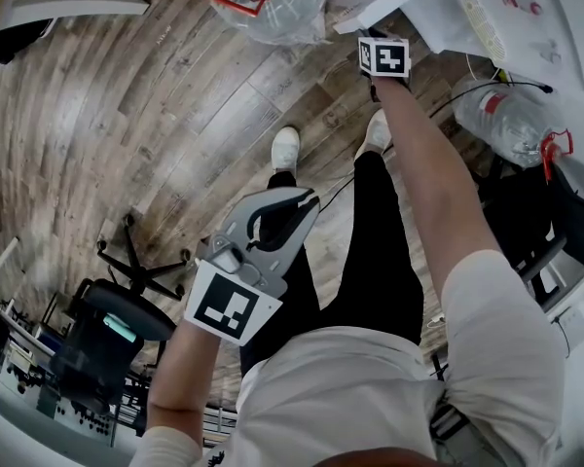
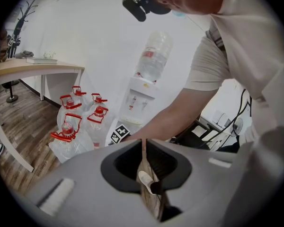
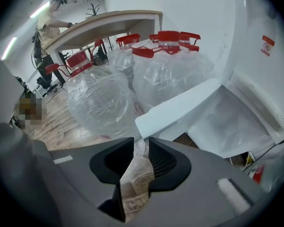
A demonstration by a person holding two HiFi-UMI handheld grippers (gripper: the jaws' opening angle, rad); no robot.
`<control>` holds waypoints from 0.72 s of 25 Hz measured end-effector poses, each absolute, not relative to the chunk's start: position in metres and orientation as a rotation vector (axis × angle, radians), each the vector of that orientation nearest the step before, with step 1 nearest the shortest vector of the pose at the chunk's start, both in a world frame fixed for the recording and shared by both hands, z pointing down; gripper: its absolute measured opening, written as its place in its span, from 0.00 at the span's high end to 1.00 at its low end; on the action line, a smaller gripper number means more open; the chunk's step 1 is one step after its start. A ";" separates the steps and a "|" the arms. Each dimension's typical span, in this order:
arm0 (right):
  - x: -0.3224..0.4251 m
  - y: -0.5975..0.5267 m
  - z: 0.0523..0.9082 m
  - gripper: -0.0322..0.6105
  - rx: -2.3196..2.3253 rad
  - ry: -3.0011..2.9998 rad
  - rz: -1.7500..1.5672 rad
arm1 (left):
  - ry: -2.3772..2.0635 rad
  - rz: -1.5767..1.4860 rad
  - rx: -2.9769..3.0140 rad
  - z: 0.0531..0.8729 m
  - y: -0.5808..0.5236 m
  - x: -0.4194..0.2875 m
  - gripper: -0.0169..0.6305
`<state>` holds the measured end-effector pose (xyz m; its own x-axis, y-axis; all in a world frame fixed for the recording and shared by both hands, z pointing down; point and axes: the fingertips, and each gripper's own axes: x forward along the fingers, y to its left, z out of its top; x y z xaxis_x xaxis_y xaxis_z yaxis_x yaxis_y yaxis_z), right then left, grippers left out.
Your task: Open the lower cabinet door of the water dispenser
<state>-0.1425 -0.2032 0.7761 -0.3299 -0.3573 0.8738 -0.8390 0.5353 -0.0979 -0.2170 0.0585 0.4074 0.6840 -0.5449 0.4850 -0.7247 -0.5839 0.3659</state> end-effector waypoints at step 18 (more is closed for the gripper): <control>-0.087 -0.066 0.549 0.91 1.047 -2.112 0.762 | -0.759 0.318 2.542 0.293 0.078 -0.200 0.88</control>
<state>-0.0866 -0.0657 0.5487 -0.4683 -0.4546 0.7577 -0.8335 0.5118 -0.2081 -0.2004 0.0776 0.2931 0.8205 -0.4573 0.3430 -0.5651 -0.7392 0.3664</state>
